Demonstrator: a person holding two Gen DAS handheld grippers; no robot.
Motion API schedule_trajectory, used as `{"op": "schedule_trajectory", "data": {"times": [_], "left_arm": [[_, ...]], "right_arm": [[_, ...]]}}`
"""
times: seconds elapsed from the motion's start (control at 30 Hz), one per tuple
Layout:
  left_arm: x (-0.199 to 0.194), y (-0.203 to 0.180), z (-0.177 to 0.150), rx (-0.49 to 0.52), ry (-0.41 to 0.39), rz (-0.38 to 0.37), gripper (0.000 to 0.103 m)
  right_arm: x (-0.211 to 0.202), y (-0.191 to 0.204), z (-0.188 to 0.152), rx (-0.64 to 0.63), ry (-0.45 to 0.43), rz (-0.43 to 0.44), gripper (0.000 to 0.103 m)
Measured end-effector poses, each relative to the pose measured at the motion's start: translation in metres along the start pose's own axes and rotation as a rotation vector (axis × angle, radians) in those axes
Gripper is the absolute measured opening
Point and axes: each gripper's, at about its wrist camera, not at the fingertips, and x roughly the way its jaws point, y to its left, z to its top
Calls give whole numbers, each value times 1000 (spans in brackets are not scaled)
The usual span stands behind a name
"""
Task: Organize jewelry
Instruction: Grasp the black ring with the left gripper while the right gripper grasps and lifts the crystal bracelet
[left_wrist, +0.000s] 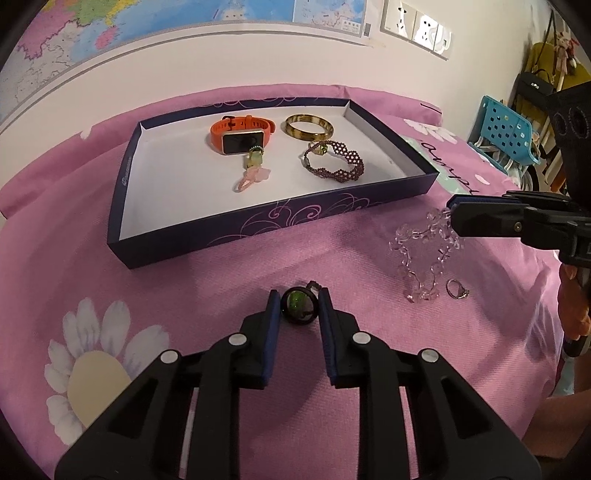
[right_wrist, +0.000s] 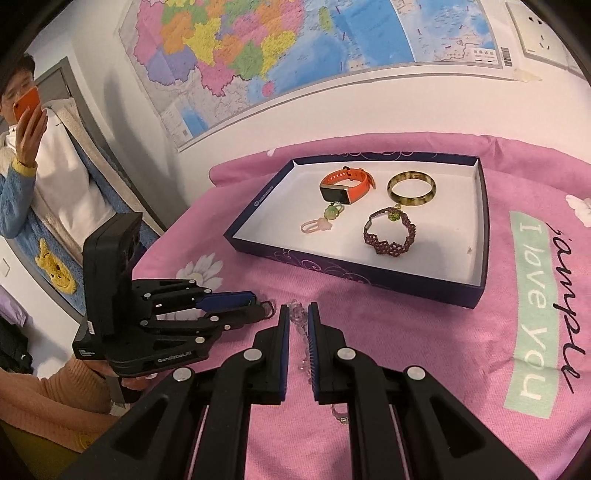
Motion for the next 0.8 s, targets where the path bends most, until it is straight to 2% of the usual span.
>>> {"op": "schedule_trajectory", "data": {"times": [0.8], "left_arm": [[-10, 2, -5, -19, -15, -6, 21]], "right_arm": [[20, -26, -8, 26, 57, -86, 9]]}}
